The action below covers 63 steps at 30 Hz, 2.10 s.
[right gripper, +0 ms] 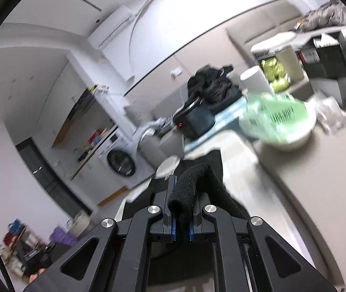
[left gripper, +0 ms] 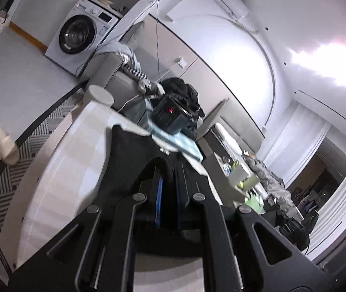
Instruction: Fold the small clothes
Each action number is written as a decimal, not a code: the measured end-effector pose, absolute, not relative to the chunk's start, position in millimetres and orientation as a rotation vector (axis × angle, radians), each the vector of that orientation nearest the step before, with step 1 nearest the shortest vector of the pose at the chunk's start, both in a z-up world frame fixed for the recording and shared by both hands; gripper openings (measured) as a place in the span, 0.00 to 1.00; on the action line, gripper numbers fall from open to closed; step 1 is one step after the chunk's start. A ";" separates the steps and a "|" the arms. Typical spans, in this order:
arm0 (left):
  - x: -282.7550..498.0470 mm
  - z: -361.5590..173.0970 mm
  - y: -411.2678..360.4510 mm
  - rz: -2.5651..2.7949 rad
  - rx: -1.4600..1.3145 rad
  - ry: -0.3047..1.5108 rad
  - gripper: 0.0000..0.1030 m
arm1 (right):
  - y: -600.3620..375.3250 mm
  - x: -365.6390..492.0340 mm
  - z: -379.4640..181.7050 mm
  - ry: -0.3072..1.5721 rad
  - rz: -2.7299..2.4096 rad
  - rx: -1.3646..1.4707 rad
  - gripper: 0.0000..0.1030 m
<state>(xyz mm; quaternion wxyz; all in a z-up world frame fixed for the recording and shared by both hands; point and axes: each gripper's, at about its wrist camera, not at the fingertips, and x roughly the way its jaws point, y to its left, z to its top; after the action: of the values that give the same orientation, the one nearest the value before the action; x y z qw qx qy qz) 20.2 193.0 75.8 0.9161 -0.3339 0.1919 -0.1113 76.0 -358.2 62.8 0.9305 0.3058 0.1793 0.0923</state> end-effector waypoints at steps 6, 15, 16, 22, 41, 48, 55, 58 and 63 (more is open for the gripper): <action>105.2 87.5 198.4 -0.218 -0.689 0.381 0.06 | -345.8 139.8 80.9 0.353 0.140 0.617 0.07; 219.7 77.4 209.4 -0.188 -0.716 0.411 0.06 | -338.3 224.4 80.3 0.384 0.115 0.657 0.07; 230.3 73.8 210.6 -0.182 -0.716 0.418 0.06 | -337.8 235.1 78.4 0.391 0.107 0.660 0.07; 295.8 49.6 219.8 -0.150 -0.731 0.466 0.06 | -334.2 289.2 63.3 0.436 0.065 0.676 0.07; 505.8 -48.6 231.8 -0.026 -0.732 0.718 0.07 | -337.6 444.1 -9.1 0.610 -0.101 0.687 0.09; 508.3 -70.6 240.6 0.020 -0.761 0.757 0.56 | -343.4 447.0 -40.1 0.735 -0.047 0.748 0.47; 470.5 -70.5 229.2 -0.042 -0.762 0.821 0.56 | -325.0 427.8 -58.7 0.848 0.060 0.785 0.48; 476.8 -83.0 218.4 -0.059 -0.762 0.869 0.56 | -312.4 432.0 -67.4 0.877 0.081 0.773 0.48; 498.5 -95.9 210.4 -0.059 -0.773 0.860 0.18 | -301.5 451.4 -75.6 0.884 0.035 0.742 0.36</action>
<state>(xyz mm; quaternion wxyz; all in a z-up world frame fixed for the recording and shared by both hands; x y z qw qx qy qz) 498.5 210.4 -95.9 0.8371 -0.3651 0.4063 -0.0281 451.4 -301.5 -75.6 0.8379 0.3509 0.4176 0.0167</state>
